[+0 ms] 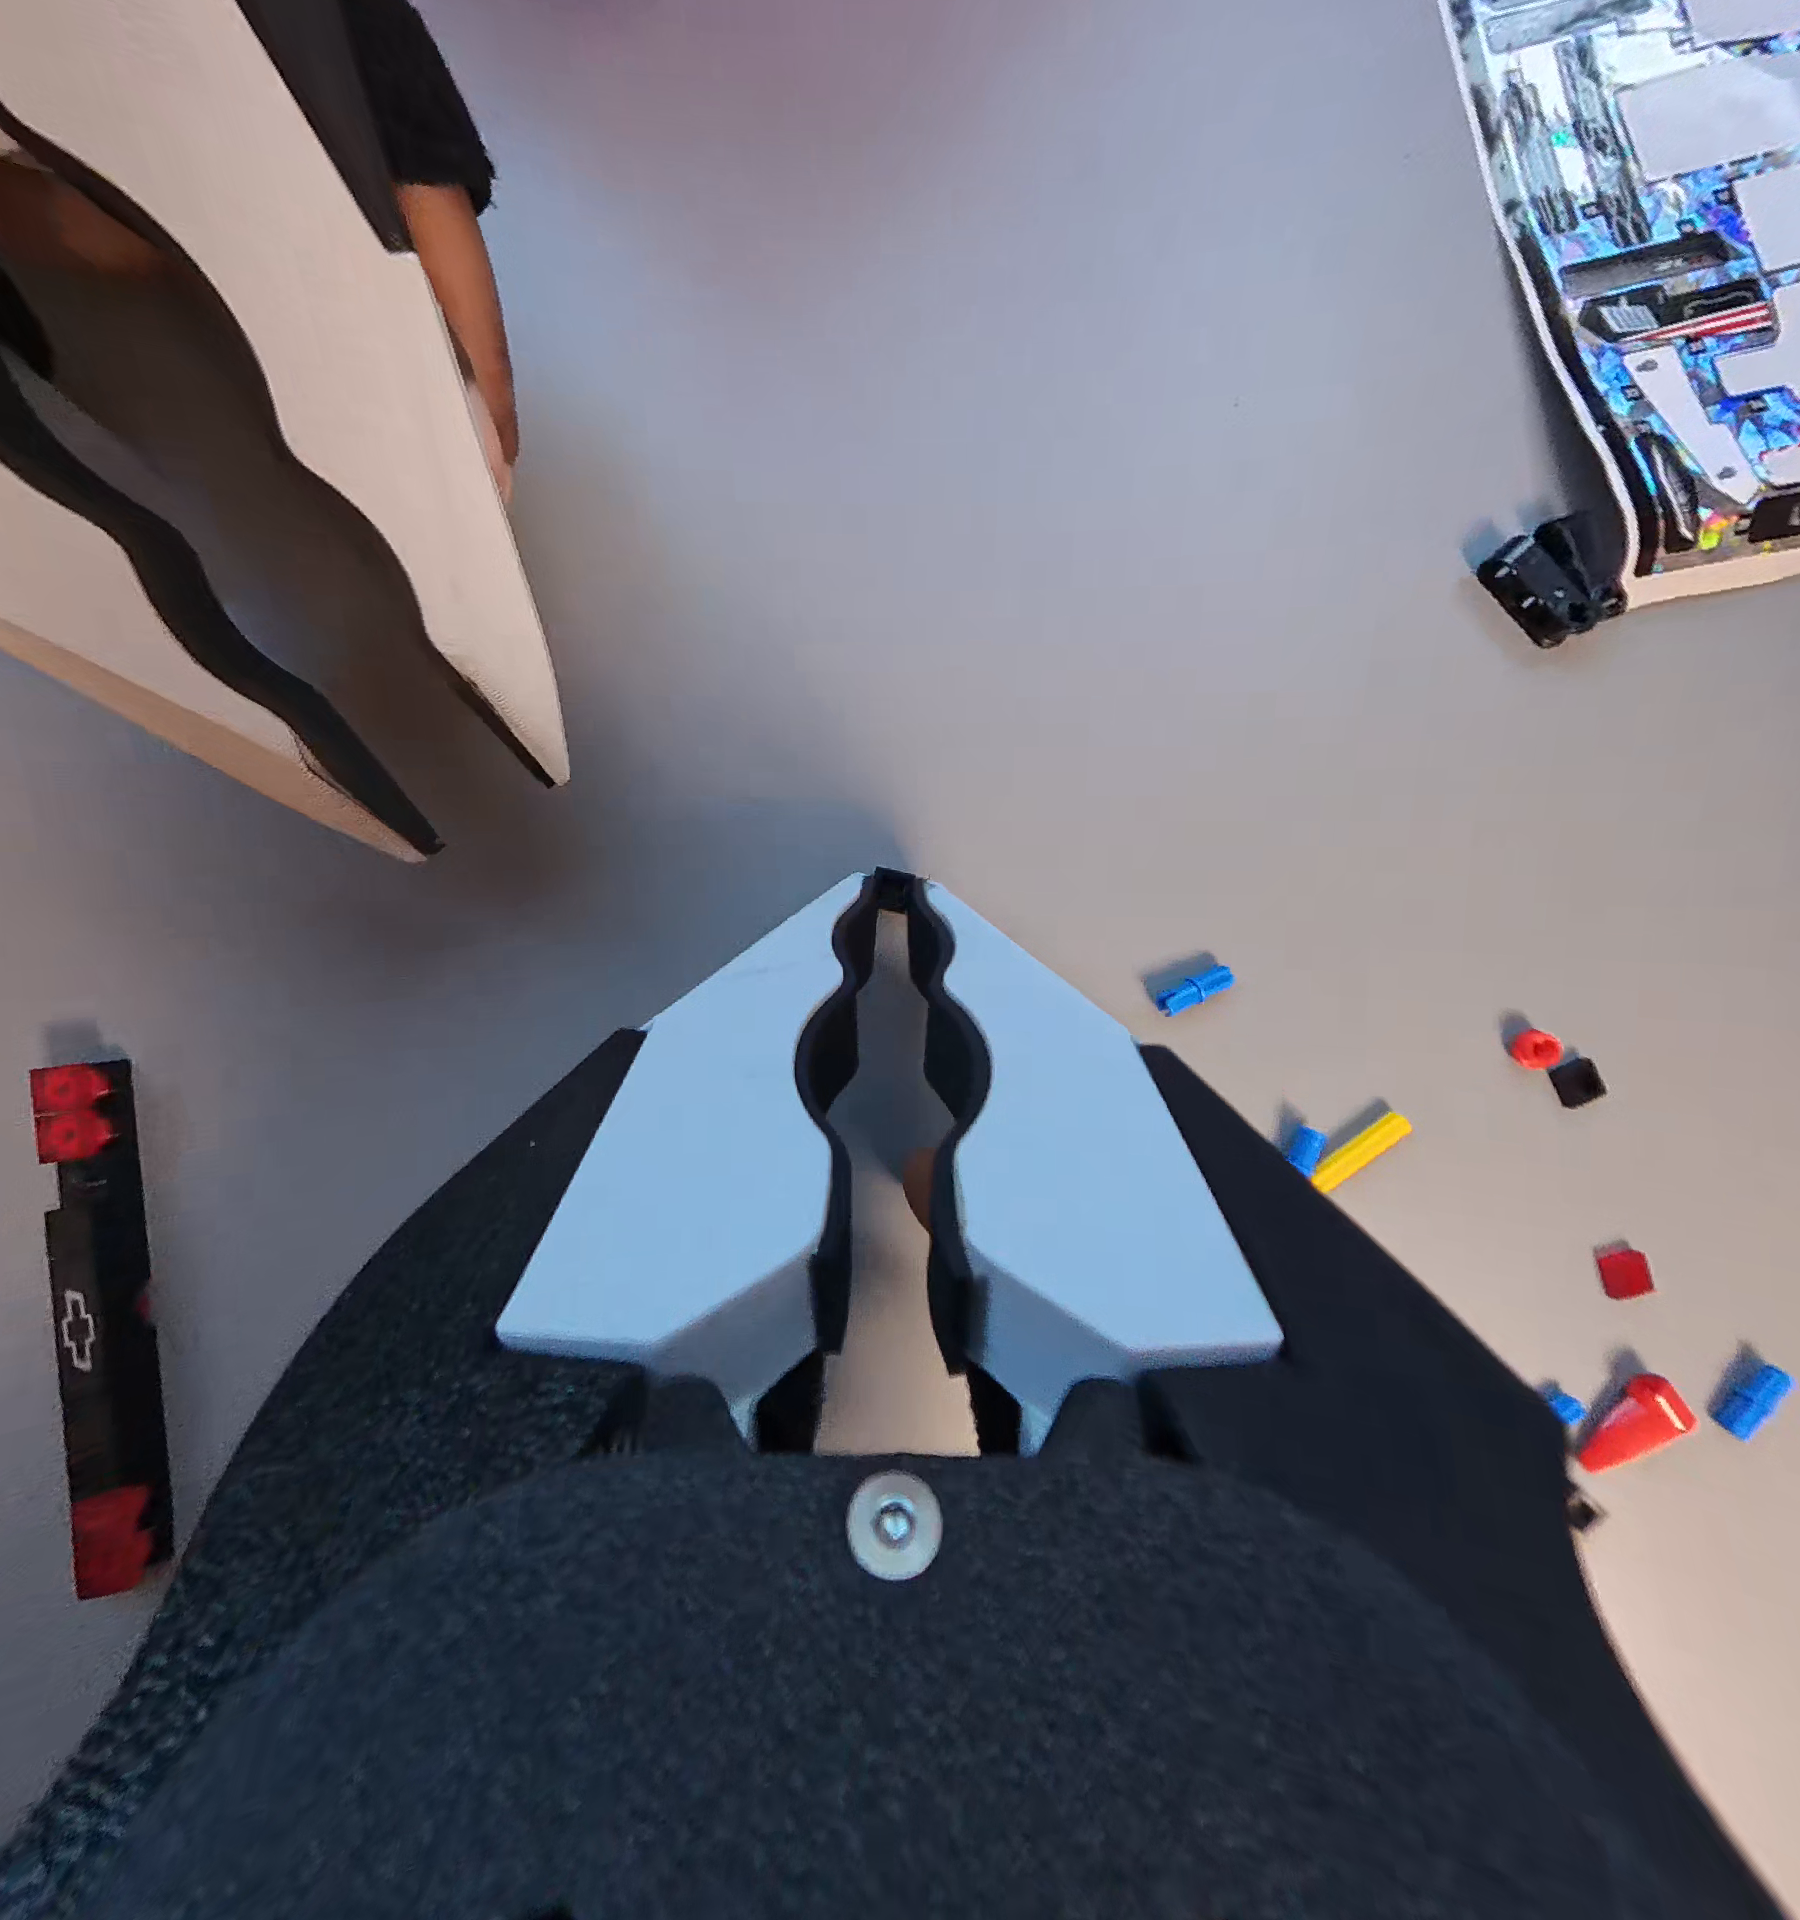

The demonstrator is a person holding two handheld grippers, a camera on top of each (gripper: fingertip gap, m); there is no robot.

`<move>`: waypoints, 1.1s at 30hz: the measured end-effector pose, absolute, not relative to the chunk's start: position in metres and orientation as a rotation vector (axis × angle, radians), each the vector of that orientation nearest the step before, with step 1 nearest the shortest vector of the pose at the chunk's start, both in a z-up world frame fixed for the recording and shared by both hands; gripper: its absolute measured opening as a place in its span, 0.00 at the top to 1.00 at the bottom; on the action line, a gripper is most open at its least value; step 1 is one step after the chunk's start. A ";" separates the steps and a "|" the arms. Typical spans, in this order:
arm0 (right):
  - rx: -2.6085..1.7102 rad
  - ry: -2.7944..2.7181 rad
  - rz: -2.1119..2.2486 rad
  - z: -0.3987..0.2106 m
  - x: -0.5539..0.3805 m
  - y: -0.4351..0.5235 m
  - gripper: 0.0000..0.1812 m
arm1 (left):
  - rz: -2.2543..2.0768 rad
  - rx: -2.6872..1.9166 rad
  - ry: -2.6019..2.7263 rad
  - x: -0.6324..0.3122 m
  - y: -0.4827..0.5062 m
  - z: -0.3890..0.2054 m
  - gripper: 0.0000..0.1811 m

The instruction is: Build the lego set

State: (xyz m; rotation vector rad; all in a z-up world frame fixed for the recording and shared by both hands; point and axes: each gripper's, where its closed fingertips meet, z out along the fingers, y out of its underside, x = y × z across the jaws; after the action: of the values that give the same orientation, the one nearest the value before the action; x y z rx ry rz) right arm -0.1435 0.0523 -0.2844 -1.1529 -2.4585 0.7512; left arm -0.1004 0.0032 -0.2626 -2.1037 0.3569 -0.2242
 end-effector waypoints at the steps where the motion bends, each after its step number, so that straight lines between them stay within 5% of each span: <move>1: -1.142 -2.469 0.738 -0.284 -0.142 0.051 0.99 | -0.225 -2.103 0.359 -0.100 0.003 -0.262 0.90; 10: -1.100 -2.354 0.949 -0.228 -0.100 0.044 0.95 | -0.201 -2.129 0.355 -0.103 0.003 -0.266 0.90; 18: -1.089 -2.579 0.833 -0.284 -0.106 0.010 0.89 | -0.126 -2.171 0.335 -0.118 0.001 -0.271 0.90; 25: -0.962 -2.693 0.719 -0.287 -0.113 0.007 0.96 | -0.088 -2.162 0.305 -0.128 -0.001 -0.268 0.92; 33: -0.848 -2.414 0.846 -0.198 -0.080 0.022 0.85 | -0.089 -2.139 0.337 -0.122 0.000 -0.263 0.91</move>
State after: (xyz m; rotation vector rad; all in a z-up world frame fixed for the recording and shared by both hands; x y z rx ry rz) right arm -0.0803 0.0221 -0.1981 -0.8476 -2.4142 0.8462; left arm -0.1217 -0.0002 -0.2631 -2.1394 0.3372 -0.0888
